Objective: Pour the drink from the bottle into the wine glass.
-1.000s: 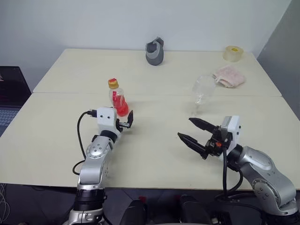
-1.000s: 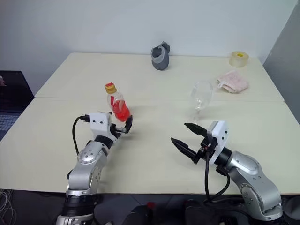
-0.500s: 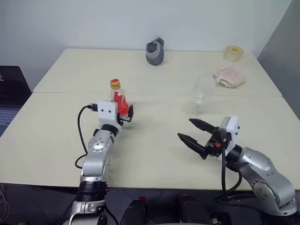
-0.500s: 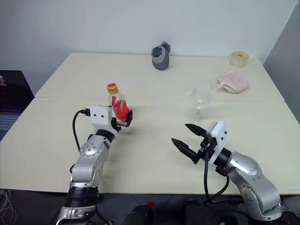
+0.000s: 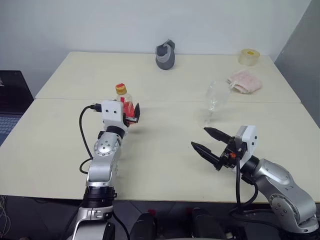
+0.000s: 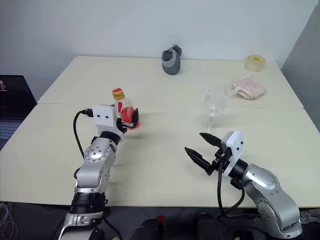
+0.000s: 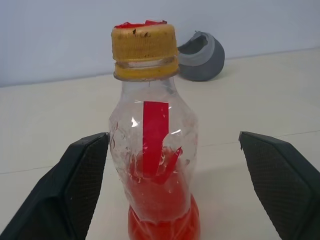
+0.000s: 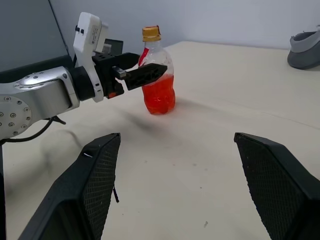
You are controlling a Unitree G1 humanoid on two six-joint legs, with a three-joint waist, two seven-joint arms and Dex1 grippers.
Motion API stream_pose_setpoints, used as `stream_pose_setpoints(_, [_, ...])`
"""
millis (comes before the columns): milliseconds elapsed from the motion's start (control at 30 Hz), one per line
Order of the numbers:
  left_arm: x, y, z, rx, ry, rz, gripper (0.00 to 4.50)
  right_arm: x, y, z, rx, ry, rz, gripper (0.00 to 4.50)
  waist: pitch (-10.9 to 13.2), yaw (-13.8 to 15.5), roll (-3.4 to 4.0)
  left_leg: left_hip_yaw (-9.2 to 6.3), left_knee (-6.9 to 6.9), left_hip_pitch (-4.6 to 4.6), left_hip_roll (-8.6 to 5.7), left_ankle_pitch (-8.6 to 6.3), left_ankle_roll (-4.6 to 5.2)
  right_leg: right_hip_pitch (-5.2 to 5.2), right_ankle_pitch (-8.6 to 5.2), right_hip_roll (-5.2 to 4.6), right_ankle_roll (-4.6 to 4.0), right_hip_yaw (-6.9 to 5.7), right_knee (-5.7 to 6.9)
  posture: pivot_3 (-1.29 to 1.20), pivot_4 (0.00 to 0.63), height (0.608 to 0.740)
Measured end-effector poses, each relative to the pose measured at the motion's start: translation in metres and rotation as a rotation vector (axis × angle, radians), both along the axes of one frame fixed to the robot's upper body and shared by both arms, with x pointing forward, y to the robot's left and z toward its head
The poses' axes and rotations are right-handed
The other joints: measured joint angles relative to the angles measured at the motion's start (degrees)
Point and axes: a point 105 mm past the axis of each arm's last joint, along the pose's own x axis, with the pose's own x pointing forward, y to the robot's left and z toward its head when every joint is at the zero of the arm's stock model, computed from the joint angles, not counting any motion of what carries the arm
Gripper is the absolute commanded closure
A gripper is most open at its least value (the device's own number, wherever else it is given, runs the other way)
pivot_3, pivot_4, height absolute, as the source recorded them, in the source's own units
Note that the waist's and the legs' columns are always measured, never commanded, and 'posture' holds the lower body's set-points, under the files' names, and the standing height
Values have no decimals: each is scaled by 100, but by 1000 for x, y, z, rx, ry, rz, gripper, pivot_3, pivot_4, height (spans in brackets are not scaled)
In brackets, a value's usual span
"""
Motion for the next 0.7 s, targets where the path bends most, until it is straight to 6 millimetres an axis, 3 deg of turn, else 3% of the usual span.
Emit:
stream_pose_setpoints(667, [39,6,-5,4,-9,-20,12,-5,-3,-2,-19,15,-38,605,0,-6,-1,2,1,-1,-2,1,-1,-1,0,0,0,1,0,0,150,740])
stream_pose_setpoints(700, [39,5,-5,3,-15,-23,415,-6,-3,-2,-20,16,-38,605,0,-6,-1,1,1,-1,-2,1,-1,-1,0,0,0,0,0,0,150,740])
